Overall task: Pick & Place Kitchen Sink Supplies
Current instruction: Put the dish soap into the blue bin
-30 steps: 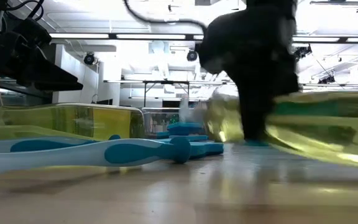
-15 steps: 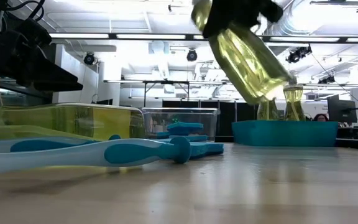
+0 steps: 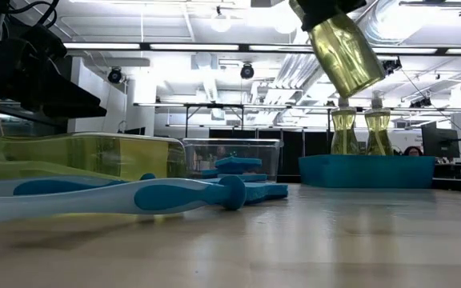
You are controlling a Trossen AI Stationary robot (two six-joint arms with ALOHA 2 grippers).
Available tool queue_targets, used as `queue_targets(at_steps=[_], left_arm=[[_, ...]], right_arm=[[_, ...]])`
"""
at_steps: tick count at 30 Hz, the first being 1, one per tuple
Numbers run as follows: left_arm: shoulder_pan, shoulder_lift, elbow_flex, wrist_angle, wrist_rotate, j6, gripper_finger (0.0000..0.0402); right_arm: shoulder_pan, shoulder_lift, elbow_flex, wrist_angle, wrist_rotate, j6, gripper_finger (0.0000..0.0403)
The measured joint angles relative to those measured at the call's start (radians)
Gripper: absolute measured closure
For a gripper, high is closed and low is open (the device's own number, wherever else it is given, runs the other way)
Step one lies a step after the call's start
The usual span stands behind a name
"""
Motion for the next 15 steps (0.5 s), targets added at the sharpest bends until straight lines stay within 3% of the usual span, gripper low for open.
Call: queue_targets(at_steps=[10, 15], left_arm=[[0.000, 0.000, 0.000, 0.000, 0.000, 0.000, 0.0151], [0.000, 0.000, 0.006, -0.008, 0.089, 0.021, 0.0151]], right_arm=[[-0.027, -0.031, 0.000, -0.098, 0.004, 0.001, 0.0232], [-0.025, -0.031, 0.000, -0.098, -0.001, 0.000, 0.0232]])
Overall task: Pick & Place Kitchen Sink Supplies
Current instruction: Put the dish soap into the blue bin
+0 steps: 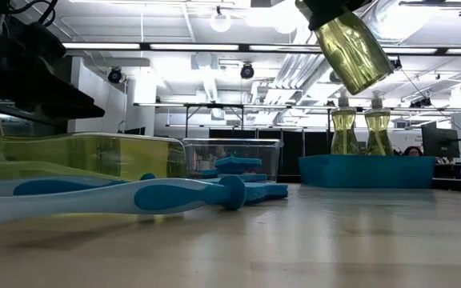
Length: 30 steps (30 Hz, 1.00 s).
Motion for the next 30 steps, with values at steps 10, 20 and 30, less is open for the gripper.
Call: queue_targets(at_steps=[10, 20, 30], left_arm=[[0.000, 0.000, 0.001, -0.005, 0.122, 0.008, 0.0151], [0.000, 0.000, 0.002, -0.005, 0.126, 0.009, 0.0151], [0.000, 0.000, 0.002, -0.008, 0.127, 0.009, 0.0151]], right_arm=[[-0.018, 0.000, 0.000, 0.049, 0.020, -0.015, 0.0232], [-0.031, -0.011, -0.006, 0.104, 0.034, -0.014, 0.0232], [-0.102, -0.322, -0.460, 0.507, 0.063, -0.098, 0.0232]])
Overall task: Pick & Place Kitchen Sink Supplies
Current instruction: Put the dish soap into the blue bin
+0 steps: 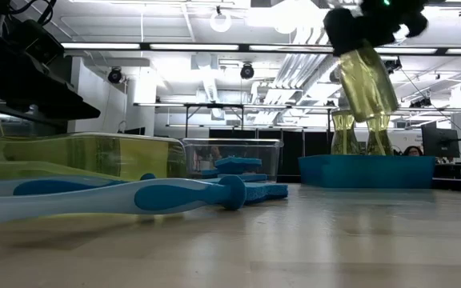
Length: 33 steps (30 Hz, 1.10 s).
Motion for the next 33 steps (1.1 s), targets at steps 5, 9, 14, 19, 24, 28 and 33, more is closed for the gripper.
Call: queue_targets(at_steps=[5, 9, 14, 19, 24, 28, 33], left_arm=[[0.000, 0.000, 0.000, 0.000, 0.000, 0.000, 0.0151], [0.000, 0.000, 0.000, -0.001, 0.000, 0.000, 0.0151], [0.000, 0.000, 0.000, -0.001, 0.000, 0.000, 0.0151], [0.000, 0.000, 0.000, -0.002, 0.000, 0.000, 0.0151], [0.000, 0.000, 0.000, -0.002, 0.000, 0.000, 0.0151], [0.000, 0.000, 0.000, -0.002, 0.001, 0.000, 0.0151], [0.000, 0.000, 0.000, -0.002, 0.001, 0.000, 0.0151]], right_arm=[[-0.055, -0.163, -0.202, 0.273, 0.085, -0.155, 0.0232], [-0.111, -0.243, -0.309, 0.454, 0.096, -0.285, 0.0232], [-0.178, -0.263, -0.403, 0.625, 0.109, -0.385, 0.0232], [-0.244, -0.247, -0.434, 0.691, 0.111, -0.401, 0.0232], [-0.297, -0.211, -0.428, 0.740, 0.082, -0.410, 0.0232], [-0.325, -0.159, -0.422, 0.834, 0.057, -0.472, 0.0232], [-0.355, -0.079, -0.422, 0.995, 0.012, -0.583, 0.0232]])
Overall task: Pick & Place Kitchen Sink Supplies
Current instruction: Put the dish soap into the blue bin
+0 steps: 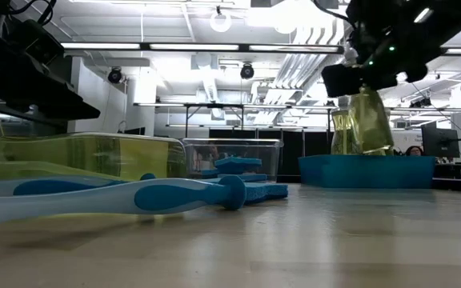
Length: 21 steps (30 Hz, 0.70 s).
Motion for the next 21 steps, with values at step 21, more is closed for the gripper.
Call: queue_targets(at_steps=[21], left_arm=[[0.000, 0.000, 0.000, 0.000, 0.000, 0.000, 0.0151]], right_arm=[[-0.121, 0.153, -0.031, 0.528, -0.162, -0.318, 0.0232]])
